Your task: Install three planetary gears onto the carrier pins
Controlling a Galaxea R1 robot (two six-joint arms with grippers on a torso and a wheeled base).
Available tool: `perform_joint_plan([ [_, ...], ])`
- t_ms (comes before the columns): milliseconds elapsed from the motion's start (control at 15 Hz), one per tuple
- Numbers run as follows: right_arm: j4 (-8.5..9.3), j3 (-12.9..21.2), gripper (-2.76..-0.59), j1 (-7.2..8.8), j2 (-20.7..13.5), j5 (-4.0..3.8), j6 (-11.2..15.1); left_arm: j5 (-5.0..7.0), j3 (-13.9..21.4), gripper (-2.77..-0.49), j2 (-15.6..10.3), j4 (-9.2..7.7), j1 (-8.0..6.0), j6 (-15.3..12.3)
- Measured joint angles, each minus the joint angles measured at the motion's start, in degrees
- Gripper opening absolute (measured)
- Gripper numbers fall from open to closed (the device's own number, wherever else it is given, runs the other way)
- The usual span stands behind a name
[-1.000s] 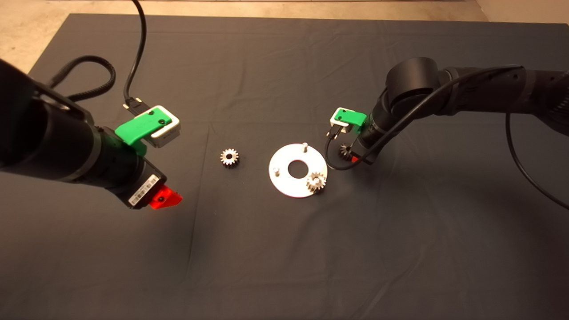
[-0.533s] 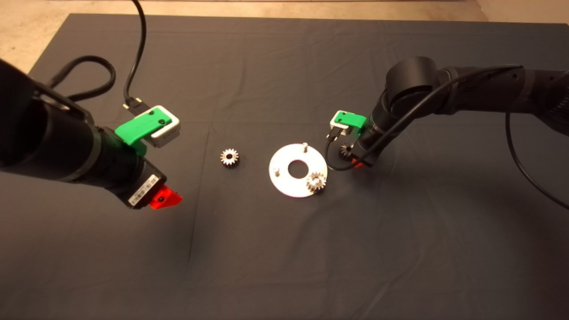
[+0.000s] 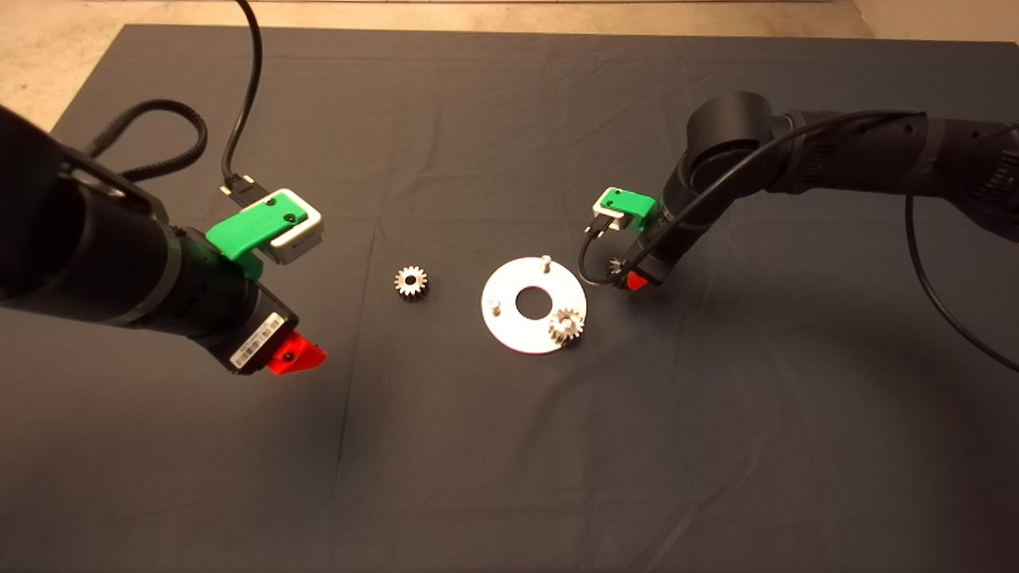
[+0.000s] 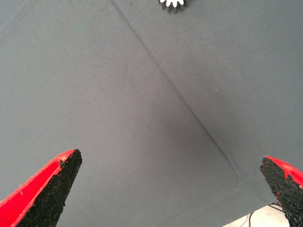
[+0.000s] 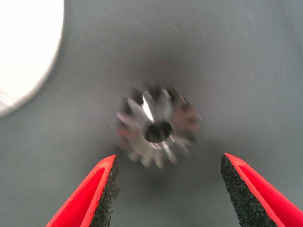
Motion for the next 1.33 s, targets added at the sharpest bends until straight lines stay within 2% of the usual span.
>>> perform_joint_plan([
  [133,0.01,0.00,-1.76,0.00,0.22,0.35,0.00,0.01,0.00,-0.49,0.00,0.00,0.00,0.00],
  [1333,0.01,-0.11,-1.76,-0.01,0.05,0.35,-0.02,0.02,0.00,-0.49,-0.01,-0.20,0.00,0.00],
])
